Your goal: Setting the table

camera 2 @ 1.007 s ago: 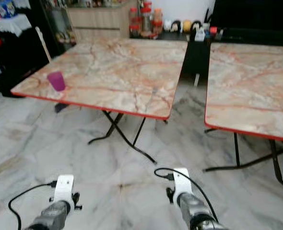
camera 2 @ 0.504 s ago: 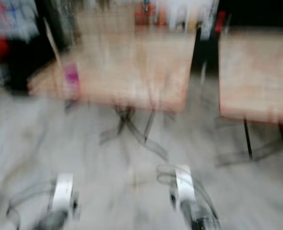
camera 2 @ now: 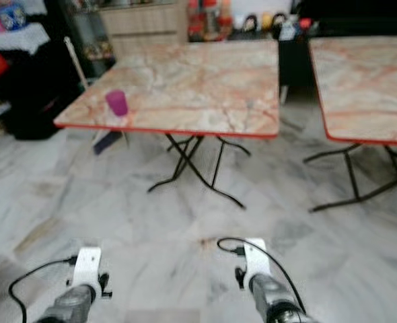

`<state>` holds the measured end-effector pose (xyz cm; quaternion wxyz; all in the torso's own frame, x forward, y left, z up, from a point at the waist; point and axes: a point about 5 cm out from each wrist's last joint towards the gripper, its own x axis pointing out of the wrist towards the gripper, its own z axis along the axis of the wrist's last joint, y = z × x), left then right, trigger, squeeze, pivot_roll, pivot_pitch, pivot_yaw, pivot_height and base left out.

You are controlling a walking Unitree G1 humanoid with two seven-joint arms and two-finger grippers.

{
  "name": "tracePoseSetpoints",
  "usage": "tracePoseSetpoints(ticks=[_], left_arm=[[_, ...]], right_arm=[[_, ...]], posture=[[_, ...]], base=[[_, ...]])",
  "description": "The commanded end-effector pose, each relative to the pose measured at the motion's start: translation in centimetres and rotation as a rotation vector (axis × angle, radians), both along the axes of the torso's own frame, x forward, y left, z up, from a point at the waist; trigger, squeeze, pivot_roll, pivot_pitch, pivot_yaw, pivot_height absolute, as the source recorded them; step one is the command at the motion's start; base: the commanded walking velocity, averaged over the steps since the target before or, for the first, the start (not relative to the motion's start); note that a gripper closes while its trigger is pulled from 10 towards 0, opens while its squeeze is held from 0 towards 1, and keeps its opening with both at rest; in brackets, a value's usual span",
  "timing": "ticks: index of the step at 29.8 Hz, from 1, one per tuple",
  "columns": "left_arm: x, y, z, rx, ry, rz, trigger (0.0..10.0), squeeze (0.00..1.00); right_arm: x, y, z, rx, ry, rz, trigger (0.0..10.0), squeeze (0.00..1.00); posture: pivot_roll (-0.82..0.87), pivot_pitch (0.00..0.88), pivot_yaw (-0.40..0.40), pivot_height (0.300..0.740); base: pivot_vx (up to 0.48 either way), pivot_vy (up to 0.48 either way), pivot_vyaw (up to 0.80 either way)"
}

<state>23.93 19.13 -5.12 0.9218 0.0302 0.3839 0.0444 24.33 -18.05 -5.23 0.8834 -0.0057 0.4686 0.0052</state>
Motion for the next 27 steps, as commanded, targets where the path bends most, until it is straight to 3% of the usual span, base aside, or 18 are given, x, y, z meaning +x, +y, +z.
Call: tracePoseSetpoints(ticks=[1, 27], left_arm=[[0.18, 0.3, 0.17, 0.003, -0.008, 0.008, 10.0, 0.0], [0.3, 0.32, 0.24, 0.011, -0.003, 0.005, 10.0, 0.0]], right_arm=[[0.47, 0.45, 0.28, 0.017, -0.02, 0.001, 10.0, 0.0], [0.68, 0.46, 0.43, 0.018, -0.032, 0.013, 10.0, 0.0]], posture=[[-0.03, 0.047, 0.08, 0.74], [-0.03, 0.073, 0.08, 0.74]], base=[[0.0, 0.0, 0.0], [0.321, 0.0, 0.0]])
